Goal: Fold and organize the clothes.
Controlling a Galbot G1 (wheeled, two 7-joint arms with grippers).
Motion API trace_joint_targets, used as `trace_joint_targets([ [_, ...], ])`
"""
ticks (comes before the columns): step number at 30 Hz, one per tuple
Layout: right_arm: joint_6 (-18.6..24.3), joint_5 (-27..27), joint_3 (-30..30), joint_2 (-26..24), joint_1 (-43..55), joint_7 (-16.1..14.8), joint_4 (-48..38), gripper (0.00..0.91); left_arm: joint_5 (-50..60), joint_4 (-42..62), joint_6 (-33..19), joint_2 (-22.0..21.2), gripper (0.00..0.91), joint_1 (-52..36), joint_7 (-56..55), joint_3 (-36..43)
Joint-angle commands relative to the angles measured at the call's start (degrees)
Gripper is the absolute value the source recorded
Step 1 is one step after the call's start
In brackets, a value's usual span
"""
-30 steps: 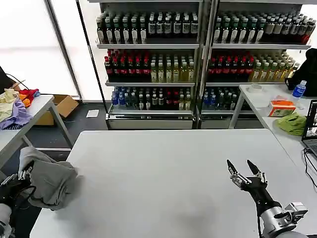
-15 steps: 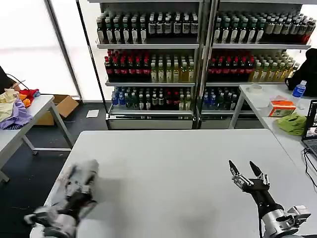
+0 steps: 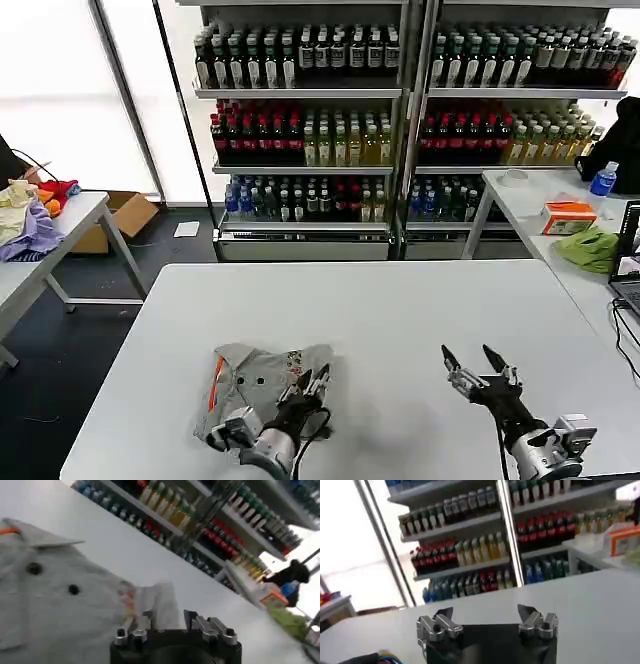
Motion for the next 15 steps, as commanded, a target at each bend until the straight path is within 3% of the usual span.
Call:
trace_joint_targets([
  [1,-8.23,-0.32,-11.97,-1.03,4.33,1.42,-1.29,0.907,-2.20,-1.40,-0.36,-4.00,0.907,-5.83,-1.51,1.09],
  [5,-10.12,0.12,-19.52,-0.13,9.05,1.96,-4.25,0.907,-0.46,-4.80,-1.71,1.23,0.907,-2.38,0.85,-4.39],
  [9,-11.03,-0.32,-29.17,1.80,15.57,2.42,-8.56,0.907,4.80,-6.78,-2.36,6.03,0.907,0.44,5.41,-14.73],
  [13,-11.33,-0.18,-34.57,3.45,19.74,3.37,-12.93,0.907,11.87,-5.38,-3.74,8.84,0.907,1.79,9.13,-23.45],
  [14,-11.34,-0.18,-36.13,3.75,20.29,3.45,-14.26,0.856,12.14,-5.28,-3.88,9.30,0.907,2.03,9.59,-25.38],
  [15,-11.39,-0.10,-37.27,4.20,21.22,3.26,-15.04,0.746,12.37,-5.17,-4.06,9.57,0.907,2.32,10.11,-27.55],
])
